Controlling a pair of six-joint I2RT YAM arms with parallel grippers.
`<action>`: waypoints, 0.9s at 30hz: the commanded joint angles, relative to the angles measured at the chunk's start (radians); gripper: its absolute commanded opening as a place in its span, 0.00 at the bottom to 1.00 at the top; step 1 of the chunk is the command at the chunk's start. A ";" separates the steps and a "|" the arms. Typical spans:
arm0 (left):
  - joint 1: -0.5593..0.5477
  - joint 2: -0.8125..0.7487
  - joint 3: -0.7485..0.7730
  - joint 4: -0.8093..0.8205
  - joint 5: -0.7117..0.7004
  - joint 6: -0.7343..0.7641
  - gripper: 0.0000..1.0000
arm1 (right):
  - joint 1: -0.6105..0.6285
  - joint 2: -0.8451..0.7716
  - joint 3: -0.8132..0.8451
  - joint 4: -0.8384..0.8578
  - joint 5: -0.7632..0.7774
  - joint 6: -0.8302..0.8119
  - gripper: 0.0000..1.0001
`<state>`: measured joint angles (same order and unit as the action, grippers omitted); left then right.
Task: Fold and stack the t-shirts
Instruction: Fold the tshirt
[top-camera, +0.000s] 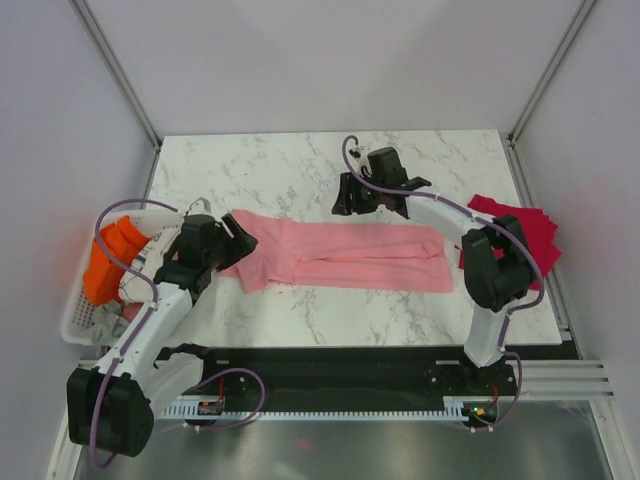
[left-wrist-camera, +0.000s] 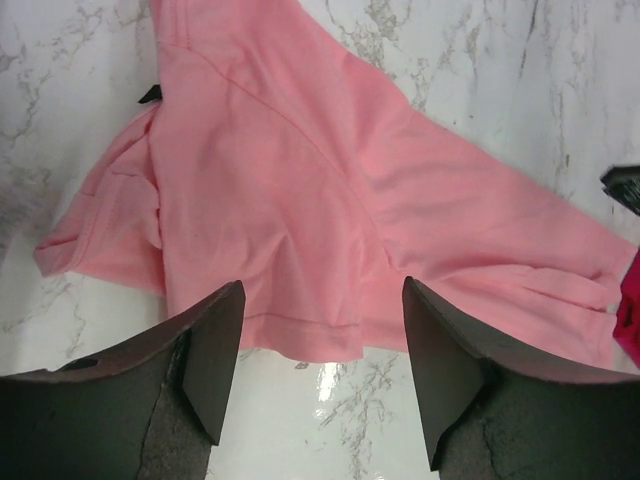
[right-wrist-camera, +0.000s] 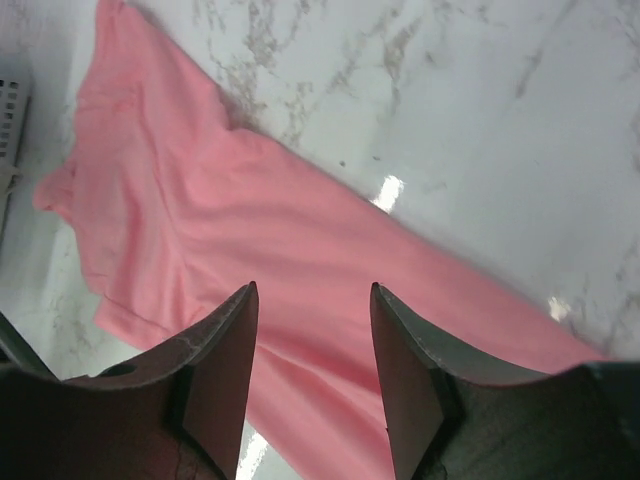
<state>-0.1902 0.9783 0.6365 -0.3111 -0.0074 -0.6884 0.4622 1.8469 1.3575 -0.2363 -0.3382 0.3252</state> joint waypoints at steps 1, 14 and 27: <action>0.001 -0.015 -0.027 0.099 0.105 -0.003 0.71 | 0.029 0.128 0.147 0.012 -0.108 -0.011 0.58; -0.112 0.240 -0.017 0.152 0.260 0.018 0.57 | 0.104 0.615 0.672 -0.084 -0.343 0.028 0.68; -0.138 0.310 -0.075 0.132 0.325 0.067 0.52 | 0.119 0.811 0.853 -0.086 -0.515 0.101 0.60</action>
<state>-0.3214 1.2728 0.5735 -0.1993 0.2695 -0.6643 0.5735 2.6194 2.1727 -0.3073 -0.8009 0.4141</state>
